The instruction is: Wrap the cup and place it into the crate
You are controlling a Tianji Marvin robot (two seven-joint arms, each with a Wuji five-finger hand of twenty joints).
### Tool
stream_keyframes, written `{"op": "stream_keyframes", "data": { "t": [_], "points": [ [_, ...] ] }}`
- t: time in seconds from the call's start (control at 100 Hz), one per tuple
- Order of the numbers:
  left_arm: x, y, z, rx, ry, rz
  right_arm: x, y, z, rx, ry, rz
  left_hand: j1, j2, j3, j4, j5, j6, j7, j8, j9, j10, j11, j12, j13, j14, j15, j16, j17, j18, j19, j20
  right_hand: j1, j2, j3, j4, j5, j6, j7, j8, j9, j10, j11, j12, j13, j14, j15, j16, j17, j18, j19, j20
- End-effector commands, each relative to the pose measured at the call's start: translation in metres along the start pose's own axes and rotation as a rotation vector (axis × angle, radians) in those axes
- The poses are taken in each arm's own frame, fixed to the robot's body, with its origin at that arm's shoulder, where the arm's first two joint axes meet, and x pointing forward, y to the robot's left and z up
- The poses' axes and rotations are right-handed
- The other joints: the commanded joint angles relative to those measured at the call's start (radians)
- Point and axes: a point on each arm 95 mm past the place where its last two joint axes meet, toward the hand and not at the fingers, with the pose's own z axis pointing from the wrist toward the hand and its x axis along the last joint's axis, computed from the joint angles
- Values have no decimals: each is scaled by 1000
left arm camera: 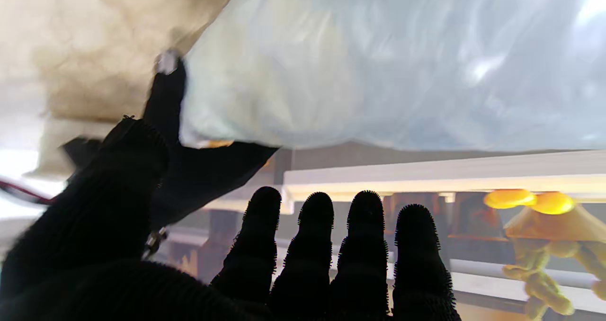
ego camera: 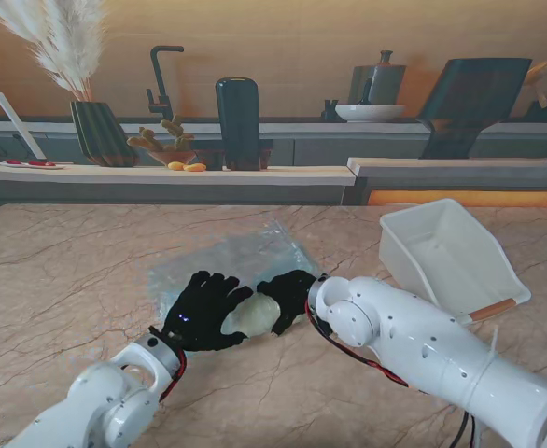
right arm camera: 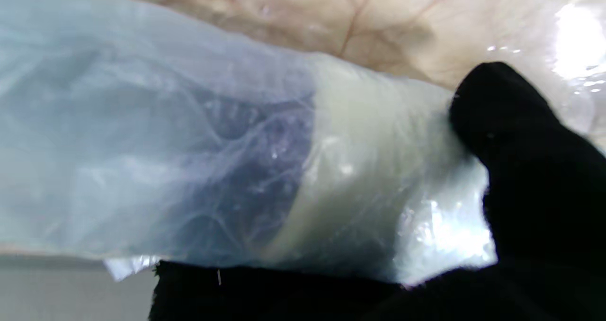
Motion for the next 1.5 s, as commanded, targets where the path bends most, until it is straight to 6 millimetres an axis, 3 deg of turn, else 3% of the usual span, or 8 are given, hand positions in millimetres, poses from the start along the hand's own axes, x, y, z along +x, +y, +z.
{"op": "stream_keyframes", "data": {
  "t": [0.0,0.26,0.37,0.41,0.56,0.74,0.93,1.49],
  "points": [
    [7,12,0,-29,2,-28,-2,-36,-3,112,-8,23,-28,32,-32,27,13,46,-51,-16,-29,24,-24,-12,-34,24,-18,-4,-19,20,-9,9,307,141,293,49,279,-281,263,-13,100,-28,120,27,111,-41,178,47,-9,-31,51,32],
    [14,27,9,-142,0,69,-1,-32,-2,186,14,116,-18,37,-74,33,20,17,-57,0,26,18,-1,0,25,41,28,19,6,54,79,60,296,138,274,42,265,-275,246,-10,74,-24,104,33,87,-42,161,47,-28,-35,53,31],
    [8,30,12,-195,-12,106,-1,-30,-6,202,15,146,5,50,-87,31,103,-39,56,77,163,3,45,26,125,27,68,33,39,38,153,70,201,191,105,113,194,-239,127,5,-4,-21,69,8,28,-37,91,20,-75,-28,-5,6],
    [5,31,14,-207,-23,99,-2,-28,-9,199,17,150,12,49,-84,30,156,-53,109,108,224,-4,69,38,173,29,99,43,57,41,195,73,120,247,-11,151,185,-215,-21,95,-34,-21,14,-28,3,-41,7,-24,-104,-1,-72,-25],
    [-5,35,19,-266,-67,23,-3,-22,-21,138,20,162,24,54,-68,29,206,-65,171,137,286,-8,99,53,213,41,146,58,65,40,255,78,-62,241,-110,46,85,-132,-212,73,-102,-19,-147,-121,-42,-44,-264,-143,-183,95,-368,-118],
    [-16,37,24,-321,-107,-22,-3,-13,-35,35,13,156,28,74,-68,28,216,-69,184,137,298,-5,101,54,218,43,159,60,63,52,266,77,-160,267,-127,21,64,-102,-311,63,-139,-9,-218,-166,-68,-33,-436,-204,-189,119,-534,-81],
    [-25,37,28,-395,-149,-104,-4,-5,-50,-83,4,155,133,161,-275,43,221,-81,169,121,290,2,84,49,207,47,152,54,50,46,260,54,-189,270,-122,15,59,-109,-342,68,-157,-8,-254,-185,-81,-25,-501,-232,-196,121,-577,-49],
    [-43,44,32,-419,-264,-294,7,-3,-79,-436,111,-75,227,264,-429,50,221,-62,114,94,243,19,49,28,173,56,144,45,34,31,265,56,-110,176,-94,34,-29,-152,-302,85,-239,-34,-245,-196,-109,-62,-528,-251,-185,82,-620,-50]
  ]
}}
